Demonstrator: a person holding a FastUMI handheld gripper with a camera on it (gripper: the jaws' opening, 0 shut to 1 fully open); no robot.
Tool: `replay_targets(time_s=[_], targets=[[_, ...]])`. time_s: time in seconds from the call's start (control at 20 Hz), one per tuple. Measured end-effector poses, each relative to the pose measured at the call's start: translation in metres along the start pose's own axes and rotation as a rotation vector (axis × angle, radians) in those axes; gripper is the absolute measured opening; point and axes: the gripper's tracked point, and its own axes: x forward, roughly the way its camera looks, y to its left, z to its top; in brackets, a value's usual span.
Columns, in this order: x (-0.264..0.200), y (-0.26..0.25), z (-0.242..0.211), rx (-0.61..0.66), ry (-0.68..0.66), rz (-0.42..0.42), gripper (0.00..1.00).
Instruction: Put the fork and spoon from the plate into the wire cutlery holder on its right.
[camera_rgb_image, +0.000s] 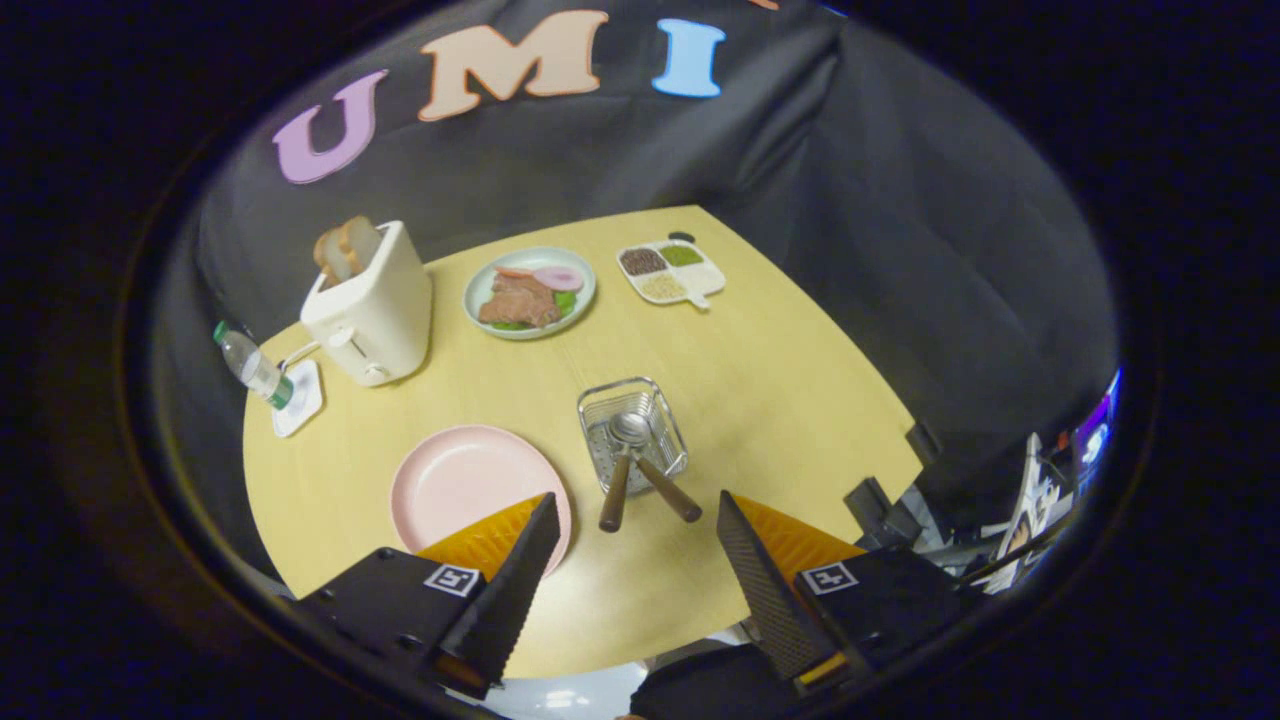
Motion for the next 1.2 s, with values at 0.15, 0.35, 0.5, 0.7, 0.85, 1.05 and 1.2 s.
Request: replay_targets(time_s=[0.15,0.35,0.5,0.7,0.85,1.05,1.2], targets=[[-0.013,0.009,0.023,-0.014,-0.187,0.093,1.00],[-0.033,0.002,0.069,-0.054,-0.421,0.151,1.00],[-0.061,0.011,0.111,-0.055,-0.610,0.244,1.00],[-0.100,0.011,0.138,-0.044,-0.786,0.308,1.00],[-0.113,0.010,0.131,-0.025,-0.816,0.336,1.00],[-0.111,0.004,0.108,-0.054,-0.778,0.314,1.00],[-0.109,0.009,0.095,-0.065,-0.755,0.333,1.00]])
